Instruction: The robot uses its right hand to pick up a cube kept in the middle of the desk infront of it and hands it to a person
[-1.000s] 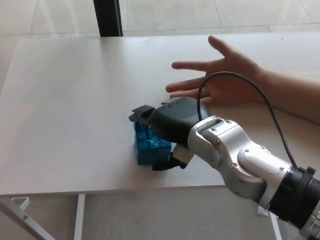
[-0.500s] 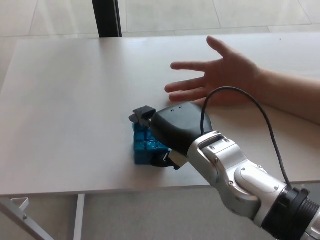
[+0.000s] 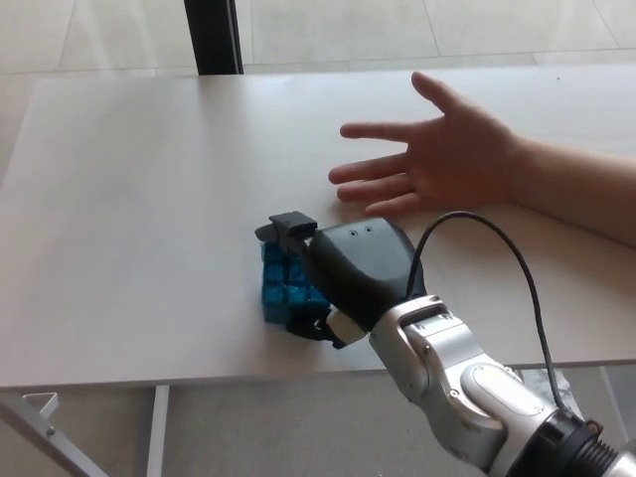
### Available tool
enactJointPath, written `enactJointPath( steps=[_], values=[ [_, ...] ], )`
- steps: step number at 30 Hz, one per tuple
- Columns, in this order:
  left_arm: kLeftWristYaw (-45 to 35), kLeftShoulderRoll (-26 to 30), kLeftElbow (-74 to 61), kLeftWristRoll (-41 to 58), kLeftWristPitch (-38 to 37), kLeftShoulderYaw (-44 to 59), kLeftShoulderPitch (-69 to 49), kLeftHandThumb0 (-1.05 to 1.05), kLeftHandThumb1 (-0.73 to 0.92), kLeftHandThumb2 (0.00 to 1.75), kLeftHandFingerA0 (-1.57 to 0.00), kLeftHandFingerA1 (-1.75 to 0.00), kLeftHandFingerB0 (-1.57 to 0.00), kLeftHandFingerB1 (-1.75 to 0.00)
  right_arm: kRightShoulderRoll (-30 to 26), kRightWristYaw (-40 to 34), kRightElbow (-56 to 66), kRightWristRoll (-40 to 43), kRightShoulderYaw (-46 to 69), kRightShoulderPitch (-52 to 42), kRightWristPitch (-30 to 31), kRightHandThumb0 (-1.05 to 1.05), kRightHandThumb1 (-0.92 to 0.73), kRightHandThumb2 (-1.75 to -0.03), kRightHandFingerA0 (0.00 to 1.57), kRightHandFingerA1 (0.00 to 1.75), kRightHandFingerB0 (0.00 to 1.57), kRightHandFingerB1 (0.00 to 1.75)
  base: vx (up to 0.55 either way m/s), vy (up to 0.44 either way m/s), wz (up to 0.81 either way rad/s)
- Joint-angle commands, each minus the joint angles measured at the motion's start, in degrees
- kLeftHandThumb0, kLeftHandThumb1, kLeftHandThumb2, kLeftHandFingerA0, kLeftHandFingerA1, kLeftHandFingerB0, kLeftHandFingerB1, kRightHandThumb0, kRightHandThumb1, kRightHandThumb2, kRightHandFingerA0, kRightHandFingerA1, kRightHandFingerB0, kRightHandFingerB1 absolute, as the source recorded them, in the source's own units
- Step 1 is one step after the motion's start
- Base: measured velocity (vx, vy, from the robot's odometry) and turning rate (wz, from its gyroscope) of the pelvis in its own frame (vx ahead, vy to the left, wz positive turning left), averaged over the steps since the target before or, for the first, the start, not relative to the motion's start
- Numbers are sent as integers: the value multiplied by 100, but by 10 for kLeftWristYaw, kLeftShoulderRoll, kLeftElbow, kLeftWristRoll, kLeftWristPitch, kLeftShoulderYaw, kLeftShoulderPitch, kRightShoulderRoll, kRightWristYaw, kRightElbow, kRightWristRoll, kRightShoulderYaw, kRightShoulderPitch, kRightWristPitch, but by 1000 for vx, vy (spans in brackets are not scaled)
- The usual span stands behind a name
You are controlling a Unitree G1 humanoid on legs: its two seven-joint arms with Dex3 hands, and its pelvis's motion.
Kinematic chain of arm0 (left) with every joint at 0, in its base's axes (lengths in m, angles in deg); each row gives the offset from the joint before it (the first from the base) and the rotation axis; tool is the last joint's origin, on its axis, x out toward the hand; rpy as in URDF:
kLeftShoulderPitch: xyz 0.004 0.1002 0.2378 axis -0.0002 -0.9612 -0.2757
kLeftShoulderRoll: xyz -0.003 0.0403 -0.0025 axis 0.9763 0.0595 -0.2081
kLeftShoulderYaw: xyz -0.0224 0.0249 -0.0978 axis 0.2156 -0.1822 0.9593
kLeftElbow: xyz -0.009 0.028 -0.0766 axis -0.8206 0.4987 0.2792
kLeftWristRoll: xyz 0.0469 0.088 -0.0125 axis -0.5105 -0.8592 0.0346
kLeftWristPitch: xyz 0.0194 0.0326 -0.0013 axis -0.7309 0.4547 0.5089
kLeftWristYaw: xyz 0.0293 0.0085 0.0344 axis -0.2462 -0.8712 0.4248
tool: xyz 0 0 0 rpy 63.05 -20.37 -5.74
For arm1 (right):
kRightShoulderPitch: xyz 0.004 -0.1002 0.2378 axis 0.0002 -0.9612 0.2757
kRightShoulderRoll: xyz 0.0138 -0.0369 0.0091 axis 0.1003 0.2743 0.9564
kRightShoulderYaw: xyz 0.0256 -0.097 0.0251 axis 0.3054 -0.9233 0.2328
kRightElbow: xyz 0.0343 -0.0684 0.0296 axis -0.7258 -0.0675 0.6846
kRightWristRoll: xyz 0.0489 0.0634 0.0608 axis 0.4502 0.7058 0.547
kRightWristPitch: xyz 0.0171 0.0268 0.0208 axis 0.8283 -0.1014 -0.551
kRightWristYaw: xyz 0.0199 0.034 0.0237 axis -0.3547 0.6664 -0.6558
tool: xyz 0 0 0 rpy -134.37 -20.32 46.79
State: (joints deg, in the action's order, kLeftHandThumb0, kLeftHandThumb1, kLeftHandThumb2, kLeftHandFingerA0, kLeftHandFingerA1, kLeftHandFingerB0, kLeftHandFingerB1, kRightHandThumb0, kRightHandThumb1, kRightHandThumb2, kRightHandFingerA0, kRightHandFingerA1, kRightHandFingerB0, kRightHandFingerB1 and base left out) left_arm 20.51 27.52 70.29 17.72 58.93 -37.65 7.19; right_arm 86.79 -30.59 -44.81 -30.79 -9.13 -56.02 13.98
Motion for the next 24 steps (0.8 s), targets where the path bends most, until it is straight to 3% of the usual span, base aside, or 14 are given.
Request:
enactJointPath(
  steps=[1, 3, 4, 6, 10, 11, 12, 15, 16, 17, 18, 19, 24],
  values=[
    [2, 10, 0, -6, -15, -6, -6, -75, 79, 64, -52, -60, -55, -42, -6, -86, -8, 7, 52, -24, -45, -29, -55, -75, 95, 175, 91, 92, 0, 0, 0],
    [0, 11, -1, -8, -19, -8, -8, -76, 79, 64, -51, -58, -54, -42, -7, -86, -4, 9, 67, -18, -55, -27, -55, -81, 97, 175, 90, 95, 0, 0, 0],
    [0, 10, 0, -5, -17, -6, -8, -75, 79, 64, -51, -55, -53, -41, -2, -86, -1, 15, 80, -16, -58, -32, -55, -69, 98, 175, 89, 87, 0, 0, 0],
    [-1, 10, 2, -2, -16, -4, -12, -76, 79, 64, -51, -54, -54, -40, -4, -67, 20, 23, 100, -10, -62, -29, -58, -69, 94, 175, 90, 84, 0, 0, 0],
    [2, 8, 4, -2, -13, -2, -16, -75, 78, 64, -51, -53, -52, -40, -8, -33, 57, 30, 128, -3, -65, -25, -58, -81, 92, 168, 90, 85, 0, 0, 0],
    [3, 8, 4, -3, -14, -2, -16, -74, 79, 63, -54, -58, -54, -41, -7, -34, 62, 32, 134, 0, -69, -22, -50, -98, 99, 166, 94, 89, 0, 0, 0],
    [6, 7, 5, -4, -13, -3, -15, -74, 79, 64, -51, -55, -53, -41, -6, -35, 70, 36, 144, 4, -72, -21, -50, -101, 100, 170, 92, 93, 0, 0, 0],
    [8, 7, 7, -4, -11, -4, -16, -73, 78, 64, -54, -56, -56, -41, -5, -35, 88, 38, 160, 7, -73, -18, -46, -103, 98, 165, 95, 95, 0, 0, 0],
    [8, 7, 7, -4, -11, -4, -16, -75, 78, 64, -54, -58, -56, -42, -5, -35, 90, 37, 162, 7, -73, -18, -51, -102, 95, 167, 88, 100, 0, 0, 0],
    [9, 7, 6, -2, -11, -1, -19, -74, 77, 63, -54, -55, -56, -41, -4, -27, 99, 37, 167, 8, -66, -18, -46, -106, 120, 126, 92, 93, 0, 0, 0],
    [9, 7, 6, -1, -12, 0, -21, -74, 77, 63, -54, -55, -56, -41, -3, -23, 103, 37, 170, 8, -63, -18, -46, -106, 120, 126, 92, 93, 0, 0, 0],
    [6, 8, 4, -1, -8, -1, -20, -74, 78, 63, -51, -56, -52, -42, -8, -27, 101, 35, 177, 18, -68, -16, -46, -96, 101, 159, 96, 89, 0, 0, 0],
    [9, 8, 7, -6, -7, -5, -19, -73, 79, 64, -53, -55, -55, -42, -23, -25, 86, 35, 193, 43, -81, -20, -50, -89, 98, 169, 95, 86, 0, 0, 0]
  ],
)
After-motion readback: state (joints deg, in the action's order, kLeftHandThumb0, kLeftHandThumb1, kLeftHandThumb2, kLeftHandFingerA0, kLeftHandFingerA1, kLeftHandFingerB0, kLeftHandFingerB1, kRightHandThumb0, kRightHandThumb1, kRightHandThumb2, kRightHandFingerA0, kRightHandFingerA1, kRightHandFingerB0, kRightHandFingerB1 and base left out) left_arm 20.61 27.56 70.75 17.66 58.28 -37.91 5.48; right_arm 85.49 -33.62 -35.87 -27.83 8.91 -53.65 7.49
